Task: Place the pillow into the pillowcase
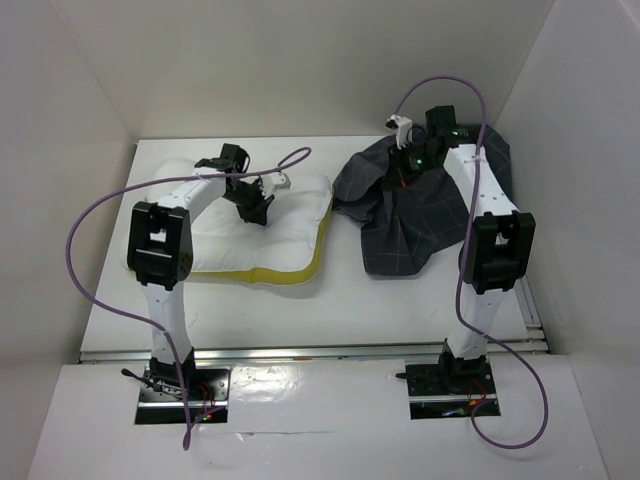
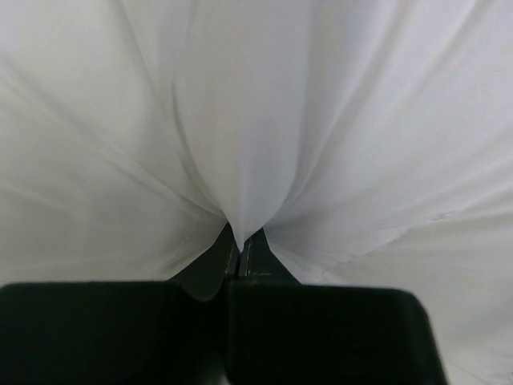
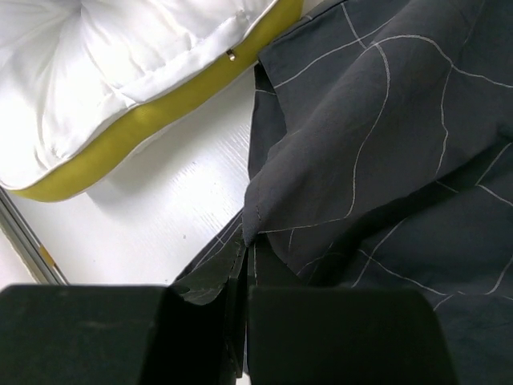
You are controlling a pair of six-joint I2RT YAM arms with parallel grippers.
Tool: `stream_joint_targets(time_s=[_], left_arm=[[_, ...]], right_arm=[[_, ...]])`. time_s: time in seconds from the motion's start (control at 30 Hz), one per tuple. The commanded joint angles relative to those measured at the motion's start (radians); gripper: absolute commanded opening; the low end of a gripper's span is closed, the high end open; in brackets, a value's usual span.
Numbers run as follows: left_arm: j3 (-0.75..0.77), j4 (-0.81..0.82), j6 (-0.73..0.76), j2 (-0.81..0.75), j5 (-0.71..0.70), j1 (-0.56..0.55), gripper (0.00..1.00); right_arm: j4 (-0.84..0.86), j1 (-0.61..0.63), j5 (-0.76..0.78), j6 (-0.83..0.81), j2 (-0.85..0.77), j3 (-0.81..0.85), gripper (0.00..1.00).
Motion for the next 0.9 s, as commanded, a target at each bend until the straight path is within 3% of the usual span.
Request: stream_joint_targets(time_s=[0.0,0.27,0.47,0.87], left_arm=[[-0.069,-0.046,0.001,0.029,-0.045,0.005,0.0],[-0.157,-0.018,-0.019,-0.241,-0.034,0.025,0.0],[-0.181,-0.105,-0.01,-0.439,-0.011,0.003,0.0],[-0.168,-0.115,-0.097,-0.507,-0.023,-0.167,0.0]], right_arm=[[0.003,0.007,0.003,-0.001,0.005,0.066,0.0],[0.072,0.016,-0.028,0.047,-0.068,0.052,0.0],[0.128,0.016,-0.059,0.06,-0.129,-0.015,0.0],[0.168,0.016,-0.102,0.04,-0.244,-0.103,0.0]])
